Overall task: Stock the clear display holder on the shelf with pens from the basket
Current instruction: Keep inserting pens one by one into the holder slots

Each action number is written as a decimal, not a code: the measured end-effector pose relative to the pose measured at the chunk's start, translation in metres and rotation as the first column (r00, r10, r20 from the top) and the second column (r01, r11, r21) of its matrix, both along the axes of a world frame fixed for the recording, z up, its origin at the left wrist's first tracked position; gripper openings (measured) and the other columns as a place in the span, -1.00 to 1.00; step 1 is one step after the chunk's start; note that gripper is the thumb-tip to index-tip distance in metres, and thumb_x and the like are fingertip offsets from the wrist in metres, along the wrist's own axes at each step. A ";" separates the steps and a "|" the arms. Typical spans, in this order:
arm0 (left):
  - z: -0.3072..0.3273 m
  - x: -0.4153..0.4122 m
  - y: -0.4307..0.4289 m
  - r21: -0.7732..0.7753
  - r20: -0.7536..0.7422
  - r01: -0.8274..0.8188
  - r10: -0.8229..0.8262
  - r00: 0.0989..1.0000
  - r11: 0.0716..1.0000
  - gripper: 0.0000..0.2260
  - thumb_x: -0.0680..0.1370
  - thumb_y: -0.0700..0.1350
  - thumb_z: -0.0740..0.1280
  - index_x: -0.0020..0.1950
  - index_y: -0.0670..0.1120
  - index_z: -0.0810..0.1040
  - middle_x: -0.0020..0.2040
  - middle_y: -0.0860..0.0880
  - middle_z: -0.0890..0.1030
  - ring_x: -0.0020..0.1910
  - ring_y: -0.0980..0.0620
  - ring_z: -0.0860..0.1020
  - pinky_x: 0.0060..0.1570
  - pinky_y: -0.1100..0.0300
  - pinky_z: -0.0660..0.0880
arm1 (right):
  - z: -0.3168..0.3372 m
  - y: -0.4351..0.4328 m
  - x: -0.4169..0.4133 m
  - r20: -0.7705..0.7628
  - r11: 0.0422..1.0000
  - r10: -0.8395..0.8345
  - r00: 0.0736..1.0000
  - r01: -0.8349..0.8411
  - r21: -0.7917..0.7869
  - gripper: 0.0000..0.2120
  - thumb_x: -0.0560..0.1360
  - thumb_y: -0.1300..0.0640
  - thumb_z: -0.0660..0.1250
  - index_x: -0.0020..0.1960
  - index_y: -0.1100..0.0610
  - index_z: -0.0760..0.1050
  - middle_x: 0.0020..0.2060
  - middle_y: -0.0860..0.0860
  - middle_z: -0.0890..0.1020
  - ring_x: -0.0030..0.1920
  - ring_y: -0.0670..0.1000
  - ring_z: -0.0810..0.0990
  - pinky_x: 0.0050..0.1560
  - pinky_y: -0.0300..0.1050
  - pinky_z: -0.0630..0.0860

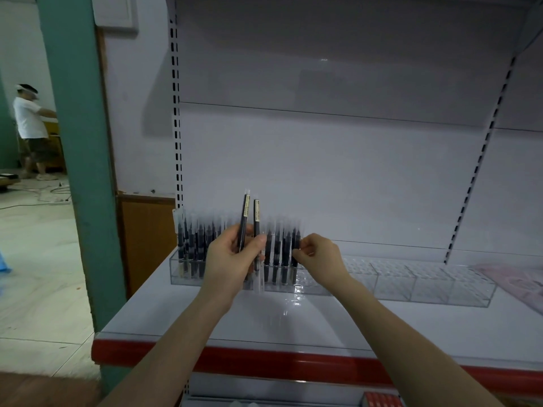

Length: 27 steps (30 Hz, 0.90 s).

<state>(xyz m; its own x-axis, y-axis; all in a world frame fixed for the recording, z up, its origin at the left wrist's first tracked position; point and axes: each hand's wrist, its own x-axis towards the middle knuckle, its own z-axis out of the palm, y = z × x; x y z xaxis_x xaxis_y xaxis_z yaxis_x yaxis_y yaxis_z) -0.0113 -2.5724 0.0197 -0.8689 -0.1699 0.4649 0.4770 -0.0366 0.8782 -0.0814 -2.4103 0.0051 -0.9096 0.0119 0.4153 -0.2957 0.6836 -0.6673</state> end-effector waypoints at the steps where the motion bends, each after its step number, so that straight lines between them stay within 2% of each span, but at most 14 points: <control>1: 0.000 0.000 0.000 0.002 0.001 -0.001 0.001 1.000 1.000 -0.92 0.51 -0.22 0.34 -0.11 -0.04 0.54 -0.27 -0.05 0.57 -0.30 0.06 0.56 -0.34 0.32 0.54 | 0.000 0.000 0.001 0.009 1.000 -0.001 1.000 0.001 0.007 -0.79 0.50 0.17 0.33 0.07 0.27 0.51 -0.07 0.16 0.62 -0.12 0.00 0.51 -0.10 -0.21 0.43; 3: 0.001 0.000 0.001 0.023 0.015 0.007 -0.008 1.000 1.000 -0.92 0.51 -0.23 0.35 -0.10 -0.05 0.54 -0.26 -0.05 0.56 -0.31 0.08 0.57 -0.35 0.32 0.55 | 0.002 0.000 0.004 0.025 1.000 -0.004 1.000 0.005 -0.009 -0.74 0.50 0.16 0.34 0.13 0.27 0.48 -0.05 0.14 0.61 -0.08 0.01 0.53 -0.09 -0.23 0.41; 5: 0.004 0.001 0.003 0.075 0.026 0.025 -0.027 0.999 0.997 -0.90 0.50 -0.25 0.35 -0.10 -0.05 0.54 -0.26 -0.03 0.57 -0.30 0.07 0.59 -0.36 0.32 0.55 | 0.006 0.001 0.012 -0.017 0.993 -0.046 0.999 0.044 -0.110 -0.69 0.50 0.14 0.34 0.19 0.25 0.44 -0.05 0.08 0.58 -0.05 -0.01 0.52 -0.05 -0.24 0.39; 7: 0.009 0.000 0.005 0.134 0.021 0.037 -0.040 0.999 0.990 -0.89 0.50 -0.27 0.35 -0.11 -0.06 0.54 -0.27 -0.02 0.59 -0.29 0.06 0.61 -0.36 0.31 0.55 | 0.011 -0.001 0.028 -0.153 0.966 -0.067 0.986 0.026 -0.257 -0.76 0.51 0.13 0.33 0.13 0.22 0.50 -0.09 0.02 0.59 -0.10 -0.06 0.53 -0.06 -0.22 0.44; 8: 0.011 0.000 0.008 0.152 0.013 0.039 -0.042 0.999 0.988 -0.89 0.49 -0.27 0.35 -0.11 -0.06 0.54 -0.28 -0.02 0.60 -0.29 0.07 0.62 -0.35 0.30 0.56 | 0.013 -0.002 0.037 -0.188 0.956 -0.026 0.982 -0.030 -0.293 -0.83 0.52 0.12 0.32 0.05 0.18 0.53 -0.14 0.00 0.62 -0.13 -0.06 0.56 -0.07 -0.21 0.49; 10: 0.015 -0.001 0.014 0.165 -0.011 0.031 -0.030 1.000 0.986 -0.89 0.49 -0.27 0.36 -0.12 -0.05 0.53 -0.27 -0.02 0.60 -0.28 0.10 0.62 -0.32 0.28 0.57 | 0.015 -0.007 0.055 -0.142 0.935 0.159 0.977 -0.195 -0.296 -0.90 0.52 0.09 0.31 -0.06 0.10 0.56 -0.20 -0.01 0.65 -0.17 -0.08 0.62 -0.10 -0.23 0.55; 13: 0.019 -0.003 0.023 0.160 -0.059 0.003 0.006 0.998 0.987 -0.87 0.49 -0.27 0.36 -0.13 -0.05 0.52 -0.23 -0.05 0.60 -0.23 0.08 0.62 -0.29 0.30 0.57 | 0.014 -0.011 0.070 0.007 0.874 0.358 0.934 -0.333 -0.353 -0.91 0.49 0.09 0.34 -0.03 0.08 0.55 -0.24 -0.01 0.67 -0.22 -0.16 0.63 -0.14 -0.30 0.55; 18: 0.025 -0.003 0.024 0.150 -0.063 -0.027 0.037 0.997 0.988 -0.90 0.53 -0.21 0.32 -0.04 -0.01 0.50 -0.16 -0.04 0.61 -0.19 0.07 0.63 -0.29 0.29 0.58 | 0.014 -0.003 0.074 -0.014 0.793 0.368 0.930 -0.321 -0.517 -0.97 0.46 0.24 0.36 -0.11 0.20 0.56 -0.31 0.10 0.64 -0.26 -0.02 0.60 -0.19 -0.20 0.54; 20: 0.026 -0.004 0.019 0.120 -0.052 -0.049 0.056 0.997 0.992 -0.94 0.56 -0.15 0.28 0.00 -0.02 0.49 -0.16 -0.03 0.61 -0.28 0.14 0.63 -0.36 0.28 0.57 | 0.014 0.005 0.071 -0.004 0.755 0.340 0.940 -0.275 -0.595 -0.98 0.46 0.25 0.36 -0.13 0.21 0.56 -0.33 0.07 0.64 -0.28 -0.03 0.60 -0.27 -0.25 0.54; 22: 0.022 -0.003 0.012 0.014 -0.047 -0.095 0.096 0.994 0.995 -0.92 0.58 -0.10 0.23 -0.01 -0.08 0.49 -0.25 -0.04 0.57 -0.47 0.15 0.54 -0.51 0.31 0.47 | 0.016 0.016 0.068 0.001 0.683 0.313 0.950 -0.224 -0.695 -0.98 0.46 0.28 0.35 -0.15 0.21 0.55 -0.37 0.04 0.61 -0.33 -0.04 0.57 -0.31 -0.25 0.52; 24: 0.012 -0.001 0.011 -0.057 -0.016 -0.089 0.089 0.996 0.994 -0.82 0.60 -0.08 0.19 -0.11 -0.15 0.47 -0.36 -0.06 0.50 -0.59 0.15 0.39 -0.61 0.33 0.33 | 0.022 0.030 0.064 -0.006 0.571 0.288 0.958 -0.176 -0.802 -0.98 0.47 0.29 0.33 -0.14 0.23 0.53 -0.39 0.03 0.55 -0.37 -0.06 0.52 -0.30 -0.23 0.52; 27: -0.009 0.008 0.016 -0.031 0.064 0.011 -0.009 0.998 0.999 -0.78 0.63 -0.13 0.11 -0.11 -0.18 0.48 -0.42 -0.09 0.43 -0.63 0.15 0.29 -0.64 0.32 0.24 | 0.034 0.048 0.055 -0.032 0.380 0.238 0.971 -0.123 -0.917 -0.96 0.49 0.27 0.31 -0.13 0.22 0.53 -0.43 0.01 0.51 -0.38 -0.07 0.49 -0.28 -0.22 0.51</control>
